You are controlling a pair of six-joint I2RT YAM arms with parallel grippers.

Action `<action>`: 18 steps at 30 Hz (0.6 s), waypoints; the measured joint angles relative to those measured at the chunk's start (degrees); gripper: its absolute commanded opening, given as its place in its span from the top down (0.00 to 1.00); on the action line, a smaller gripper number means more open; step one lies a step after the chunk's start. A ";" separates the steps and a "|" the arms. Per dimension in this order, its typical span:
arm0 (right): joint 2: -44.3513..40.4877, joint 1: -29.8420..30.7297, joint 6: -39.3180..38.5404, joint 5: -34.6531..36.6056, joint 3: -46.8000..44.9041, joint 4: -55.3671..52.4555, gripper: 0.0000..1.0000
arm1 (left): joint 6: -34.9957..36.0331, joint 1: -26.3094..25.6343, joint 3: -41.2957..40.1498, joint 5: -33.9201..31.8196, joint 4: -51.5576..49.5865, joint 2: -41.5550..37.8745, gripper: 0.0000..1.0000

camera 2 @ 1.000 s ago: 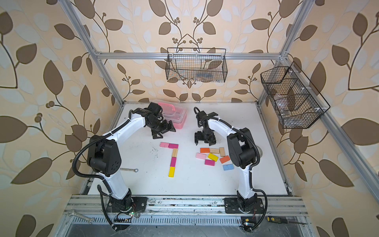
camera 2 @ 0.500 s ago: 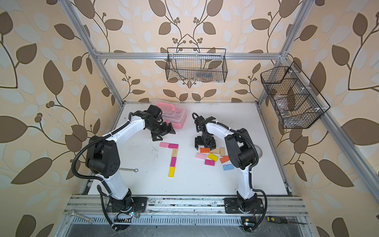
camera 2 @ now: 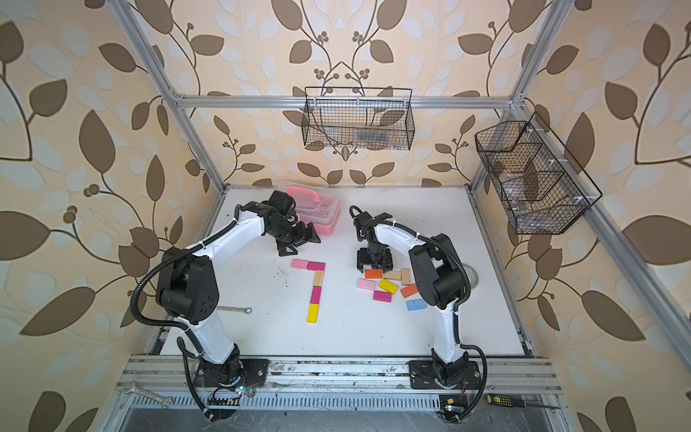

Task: Assemble the number 7 with building blocks
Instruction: Pick up the building block from the center of the board.

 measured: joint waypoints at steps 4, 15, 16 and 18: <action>0.57 0.20 0.87 1.09 0.00 0.94 0.29 | -0.04 0.00 0.00 0.00 0.46 0.00 0.03; 1.01 0.52 2.47 1.73 0.00 2.67 0.34 | -0.07 0.00 -0.13 0.00 0.72 0.00 0.03; 1.01 0.63 2.54 1.73 0.00 2.71 0.32 | -0.07 0.00 -0.31 0.00 0.79 -0.04 0.03; 1.01 0.92 2.73 1.66 -0.02 2.80 0.31 | -0.07 0.00 -0.83 0.00 0.74 -0.22 0.03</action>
